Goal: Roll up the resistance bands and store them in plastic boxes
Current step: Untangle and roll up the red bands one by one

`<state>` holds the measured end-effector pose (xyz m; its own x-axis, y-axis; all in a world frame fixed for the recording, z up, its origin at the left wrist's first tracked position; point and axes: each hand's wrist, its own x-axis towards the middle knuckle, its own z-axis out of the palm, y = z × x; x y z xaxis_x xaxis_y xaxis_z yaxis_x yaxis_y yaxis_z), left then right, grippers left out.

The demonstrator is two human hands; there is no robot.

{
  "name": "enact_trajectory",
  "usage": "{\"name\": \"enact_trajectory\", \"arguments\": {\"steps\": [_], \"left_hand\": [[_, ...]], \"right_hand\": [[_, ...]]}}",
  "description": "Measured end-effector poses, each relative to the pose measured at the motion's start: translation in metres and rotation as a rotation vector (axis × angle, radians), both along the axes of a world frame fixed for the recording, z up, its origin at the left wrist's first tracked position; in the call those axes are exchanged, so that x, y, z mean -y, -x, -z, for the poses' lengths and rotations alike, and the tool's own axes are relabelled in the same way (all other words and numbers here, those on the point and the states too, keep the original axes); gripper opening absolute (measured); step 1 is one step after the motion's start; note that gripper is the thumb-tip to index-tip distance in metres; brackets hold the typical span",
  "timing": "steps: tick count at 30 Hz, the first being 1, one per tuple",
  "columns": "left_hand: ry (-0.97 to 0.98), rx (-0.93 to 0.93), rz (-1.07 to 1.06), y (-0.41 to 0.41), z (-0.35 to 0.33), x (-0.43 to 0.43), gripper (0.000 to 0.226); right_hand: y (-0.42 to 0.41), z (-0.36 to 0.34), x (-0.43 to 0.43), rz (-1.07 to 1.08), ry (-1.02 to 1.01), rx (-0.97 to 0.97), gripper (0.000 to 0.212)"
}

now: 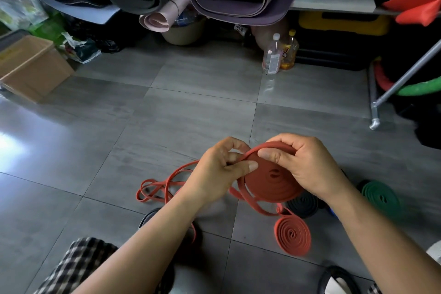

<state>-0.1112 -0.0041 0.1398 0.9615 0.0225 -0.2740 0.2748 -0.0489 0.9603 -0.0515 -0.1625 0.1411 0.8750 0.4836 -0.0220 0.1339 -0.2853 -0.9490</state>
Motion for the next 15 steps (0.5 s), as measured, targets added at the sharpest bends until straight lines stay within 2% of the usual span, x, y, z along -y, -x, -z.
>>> {"name": "enact_trajectory", "arguments": {"steps": [5,10,12,15], "left_hand": [[-0.028,0.047,-0.012,-0.001,-0.001,0.001,0.009],[-0.129,0.031,0.031,-0.002,0.002,-0.009,0.012],[-0.163,-0.002,0.052,0.0,0.005,-0.014,0.014],[-0.227,-0.075,0.145,0.005,0.014,-0.021,0.015]], "right_hand": [[-0.009,-0.001,0.007,0.19,-0.14,-0.102,0.021],[-0.014,-0.004,0.012,0.232,-0.245,-0.235,0.018],[-0.016,-0.007,0.015,0.233,-0.311,-0.281,0.029],[-0.024,-0.009,0.025,0.276,-0.374,-0.289,0.058]]}}
